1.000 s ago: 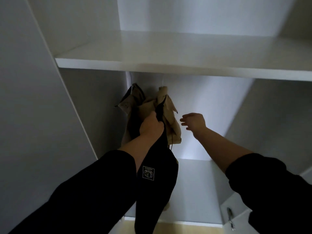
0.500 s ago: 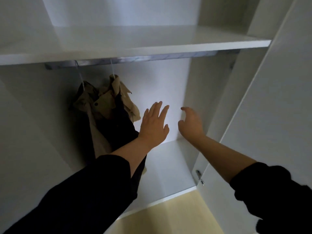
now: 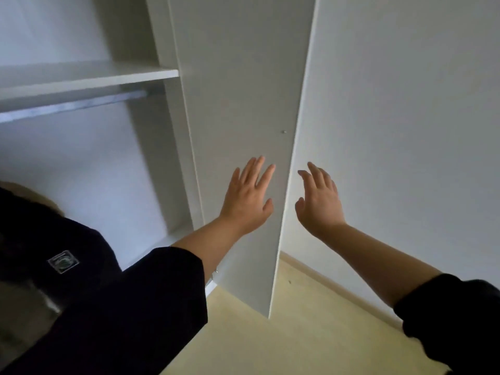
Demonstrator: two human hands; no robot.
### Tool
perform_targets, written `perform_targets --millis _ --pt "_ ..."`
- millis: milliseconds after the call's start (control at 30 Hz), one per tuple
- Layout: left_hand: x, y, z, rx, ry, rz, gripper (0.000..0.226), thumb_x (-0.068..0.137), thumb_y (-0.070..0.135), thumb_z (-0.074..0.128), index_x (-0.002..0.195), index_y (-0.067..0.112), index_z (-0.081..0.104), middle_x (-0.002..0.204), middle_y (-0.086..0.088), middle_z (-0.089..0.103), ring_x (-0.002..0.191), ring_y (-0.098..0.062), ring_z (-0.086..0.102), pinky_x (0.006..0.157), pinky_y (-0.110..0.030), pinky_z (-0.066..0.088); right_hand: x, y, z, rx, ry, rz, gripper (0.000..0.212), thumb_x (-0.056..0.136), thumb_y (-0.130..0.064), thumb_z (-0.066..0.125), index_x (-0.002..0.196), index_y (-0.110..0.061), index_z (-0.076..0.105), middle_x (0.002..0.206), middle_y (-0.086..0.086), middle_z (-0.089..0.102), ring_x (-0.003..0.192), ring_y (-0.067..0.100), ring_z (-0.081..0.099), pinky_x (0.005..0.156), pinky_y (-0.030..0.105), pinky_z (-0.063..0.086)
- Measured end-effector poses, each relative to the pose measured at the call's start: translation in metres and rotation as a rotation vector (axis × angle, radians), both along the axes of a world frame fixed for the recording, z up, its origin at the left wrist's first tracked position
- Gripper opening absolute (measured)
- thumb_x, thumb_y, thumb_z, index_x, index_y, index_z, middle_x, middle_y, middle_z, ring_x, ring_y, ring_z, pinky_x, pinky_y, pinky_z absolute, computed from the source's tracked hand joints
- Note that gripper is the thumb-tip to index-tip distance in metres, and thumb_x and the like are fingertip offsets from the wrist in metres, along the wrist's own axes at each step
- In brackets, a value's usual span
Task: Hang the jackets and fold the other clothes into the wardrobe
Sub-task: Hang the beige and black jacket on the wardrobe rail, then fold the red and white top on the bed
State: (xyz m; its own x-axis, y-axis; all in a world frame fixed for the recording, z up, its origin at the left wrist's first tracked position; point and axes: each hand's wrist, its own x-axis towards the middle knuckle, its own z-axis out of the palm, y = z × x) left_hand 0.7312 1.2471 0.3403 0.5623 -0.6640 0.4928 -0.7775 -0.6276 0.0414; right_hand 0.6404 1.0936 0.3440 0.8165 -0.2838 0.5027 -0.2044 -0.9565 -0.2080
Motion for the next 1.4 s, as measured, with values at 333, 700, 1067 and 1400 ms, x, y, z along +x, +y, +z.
perform_targets --millis 333,700,1067,1400 --pt "-0.235 -0.244 -0.017 0.091 -0.042 -0.42 0.074 0.092 0.041 0.044 0.153 0.016 0.009 0.16 -0.01 0.005 0.147 -0.028 0.003 0.116 -0.049 0.009 -0.294 -0.187 -0.019 -0.044 0.08 -0.454 0.06 0.087 -0.015 0.053 0.144 -0.008 0.034 0.155 0.015 0.025 0.143 0.031 0.019 0.117 0.04 0.014" --pt "-0.4 -0.445 -0.043 0.215 -0.111 -0.769 0.073 0.095 0.044 0.037 0.152 0.019 0.0 0.16 -0.007 -0.004 0.147 -0.025 -0.005 0.117 -0.048 0.002 -0.484 -0.329 -0.054 0.075 0.07 -0.851 0.064 0.084 -0.012 0.055 0.144 -0.008 0.033 0.155 0.014 0.024 0.143 0.03 0.015 0.118 0.043 0.013" --pt "-0.475 -0.665 -0.058 0.353 -0.201 -0.96 0.071 0.096 0.044 0.033 0.152 0.02 -0.004 0.16 -0.008 -0.007 0.147 -0.027 -0.009 0.116 -0.049 0.001 -0.567 -0.505 -0.071 0.185 0.16 -1.11 0.066 0.085 -0.014 0.053 0.146 -0.012 0.027 0.157 0.01 0.016 0.145 0.027 0.01 0.119 0.042 0.007" --pt "-0.581 -0.801 -0.086 0.427 0.062 -1.086 0.075 0.094 0.038 0.043 0.152 0.02 -0.001 0.16 -0.008 -0.004 0.147 -0.025 -0.002 0.117 -0.046 0.007 -0.681 -0.621 -0.101 0.373 0.085 -1.315 0.066 0.084 -0.012 0.051 0.145 -0.013 0.026 0.157 0.009 0.017 0.144 0.027 0.009 0.119 0.046 0.008"
